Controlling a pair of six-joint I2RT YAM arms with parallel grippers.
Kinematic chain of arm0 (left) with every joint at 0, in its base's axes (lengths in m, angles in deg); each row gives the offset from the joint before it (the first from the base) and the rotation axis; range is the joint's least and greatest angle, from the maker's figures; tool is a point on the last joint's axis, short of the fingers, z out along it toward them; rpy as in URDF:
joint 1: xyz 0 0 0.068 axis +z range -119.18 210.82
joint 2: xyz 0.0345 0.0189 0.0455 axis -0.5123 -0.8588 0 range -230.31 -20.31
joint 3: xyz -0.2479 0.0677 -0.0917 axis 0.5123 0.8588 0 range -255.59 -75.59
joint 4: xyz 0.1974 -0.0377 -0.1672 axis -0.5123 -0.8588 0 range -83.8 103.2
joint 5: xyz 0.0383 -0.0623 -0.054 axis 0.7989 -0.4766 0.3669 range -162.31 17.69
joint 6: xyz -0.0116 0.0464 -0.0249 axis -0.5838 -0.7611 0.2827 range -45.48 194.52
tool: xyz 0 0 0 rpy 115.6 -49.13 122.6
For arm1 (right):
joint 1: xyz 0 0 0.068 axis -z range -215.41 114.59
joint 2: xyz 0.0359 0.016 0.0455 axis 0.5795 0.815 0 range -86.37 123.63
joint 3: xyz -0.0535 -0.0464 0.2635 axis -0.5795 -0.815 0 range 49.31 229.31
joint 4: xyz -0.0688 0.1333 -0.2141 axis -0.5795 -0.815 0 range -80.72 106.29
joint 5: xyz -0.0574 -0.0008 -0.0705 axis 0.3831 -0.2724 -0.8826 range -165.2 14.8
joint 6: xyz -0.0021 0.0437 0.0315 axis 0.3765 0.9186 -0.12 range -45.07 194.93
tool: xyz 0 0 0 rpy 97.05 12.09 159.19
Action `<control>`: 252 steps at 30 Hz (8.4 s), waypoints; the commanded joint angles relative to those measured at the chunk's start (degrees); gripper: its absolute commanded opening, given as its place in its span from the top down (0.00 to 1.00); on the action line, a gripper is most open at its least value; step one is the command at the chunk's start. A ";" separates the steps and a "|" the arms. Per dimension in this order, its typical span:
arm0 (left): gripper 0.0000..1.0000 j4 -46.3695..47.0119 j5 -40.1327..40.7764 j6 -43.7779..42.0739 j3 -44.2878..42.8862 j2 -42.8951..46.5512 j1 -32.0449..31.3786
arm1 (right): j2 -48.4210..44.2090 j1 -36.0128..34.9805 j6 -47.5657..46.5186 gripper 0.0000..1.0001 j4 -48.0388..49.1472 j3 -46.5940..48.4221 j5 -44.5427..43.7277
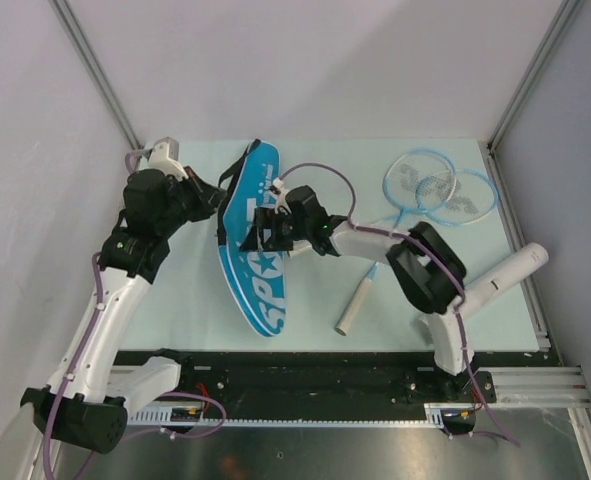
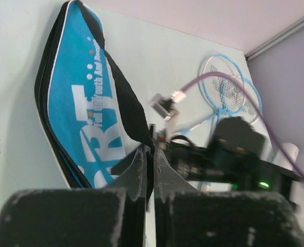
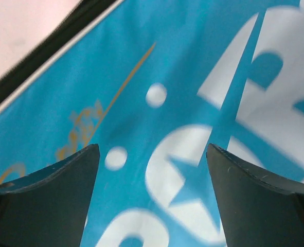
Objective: Pack up the badminton gear
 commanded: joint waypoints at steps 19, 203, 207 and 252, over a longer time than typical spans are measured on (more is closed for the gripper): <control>1.00 2.36 0.74 16.22 -1.28 0.36 -0.45 | -31.05 -32.47 -35.75 0.00 -15.43 -9.81 -53.06; 0.19 22.66 -7.70 41.36 21.83 -19.41 8.07 | -32.45 -14.73 -25.82 1.00 -6.73 -15.96 -38.00; 0.12 22.84 -7.80 41.01 22.53 -17.31 7.81 | -32.63 -14.73 -25.91 1.00 -7.16 -15.96 -38.18; 0.31 22.84 -11.13 44.00 33.78 0.01 5.08 | -32.72 -13.85 -25.12 1.00 -7.43 -15.96 -37.39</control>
